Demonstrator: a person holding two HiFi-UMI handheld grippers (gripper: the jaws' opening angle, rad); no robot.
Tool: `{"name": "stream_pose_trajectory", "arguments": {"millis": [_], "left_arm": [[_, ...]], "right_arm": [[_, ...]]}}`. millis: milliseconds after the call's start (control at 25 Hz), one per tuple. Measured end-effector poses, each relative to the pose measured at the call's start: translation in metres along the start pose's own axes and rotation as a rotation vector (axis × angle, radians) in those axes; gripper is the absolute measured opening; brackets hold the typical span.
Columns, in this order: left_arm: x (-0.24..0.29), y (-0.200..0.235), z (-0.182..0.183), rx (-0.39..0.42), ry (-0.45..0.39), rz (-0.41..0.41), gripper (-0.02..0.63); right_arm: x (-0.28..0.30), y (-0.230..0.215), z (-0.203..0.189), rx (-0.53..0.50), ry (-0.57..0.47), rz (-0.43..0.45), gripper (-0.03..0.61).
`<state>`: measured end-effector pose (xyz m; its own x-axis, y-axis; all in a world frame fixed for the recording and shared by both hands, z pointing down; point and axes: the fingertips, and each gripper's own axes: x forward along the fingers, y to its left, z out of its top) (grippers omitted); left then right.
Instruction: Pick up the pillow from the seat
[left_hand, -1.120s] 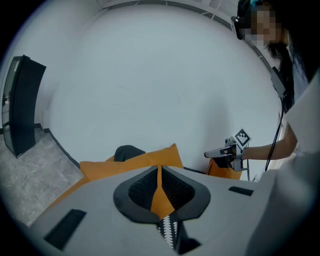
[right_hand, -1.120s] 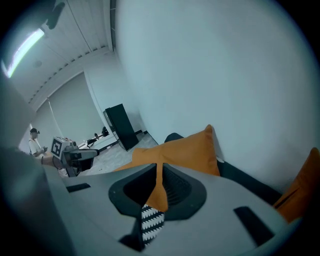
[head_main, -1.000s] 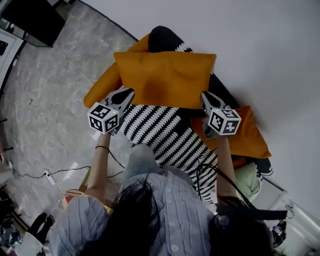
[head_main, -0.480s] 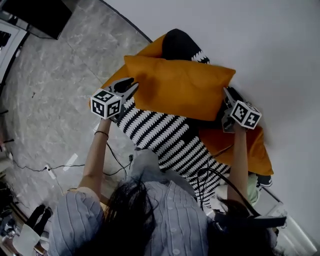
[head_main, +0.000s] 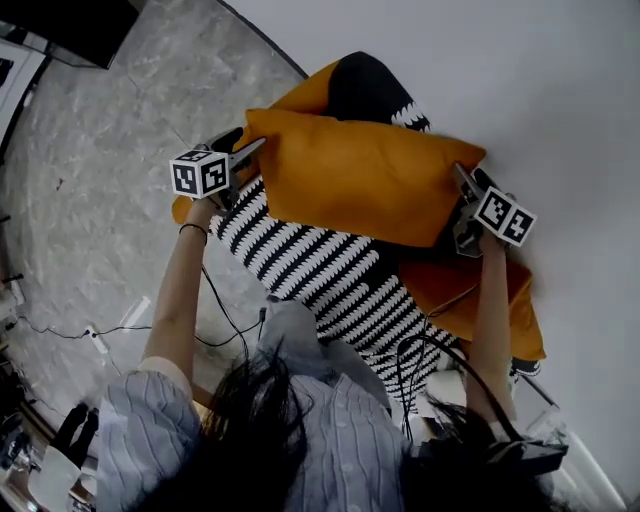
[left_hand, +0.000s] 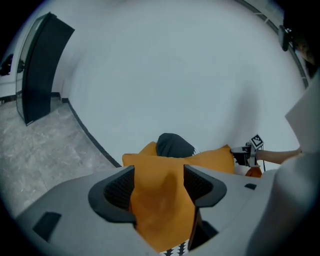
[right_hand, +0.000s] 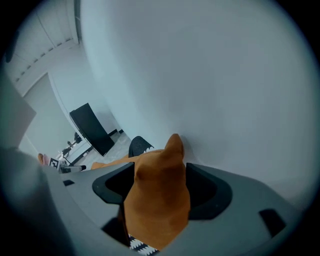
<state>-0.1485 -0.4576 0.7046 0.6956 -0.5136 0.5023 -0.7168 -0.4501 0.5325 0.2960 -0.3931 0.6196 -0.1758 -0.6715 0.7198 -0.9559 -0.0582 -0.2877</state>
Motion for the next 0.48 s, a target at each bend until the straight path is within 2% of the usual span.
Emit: {"name": "stream_pose_trajectory", "arguments": {"millis": [160, 320, 480], "left_arm": [[0.016, 0.023, -0.008, -0.108, 0.029, 0.019, 0.317], [0.028, 0.036, -0.009, -0.239, 0.010, 0.021, 0.331], [0.038, 0.041, -0.010, -0.248, 0.039, 0.016, 0.333]], "right_arm": [[0.008, 0.003, 0.000, 0.002, 0.038, -0.019, 0.304], [0.006, 0.005, 0.001, 0.004, 0.052, -0.041, 0.305], [0.003, 0.009, 0.005, -0.001, 0.039, -0.077, 0.305]]}}
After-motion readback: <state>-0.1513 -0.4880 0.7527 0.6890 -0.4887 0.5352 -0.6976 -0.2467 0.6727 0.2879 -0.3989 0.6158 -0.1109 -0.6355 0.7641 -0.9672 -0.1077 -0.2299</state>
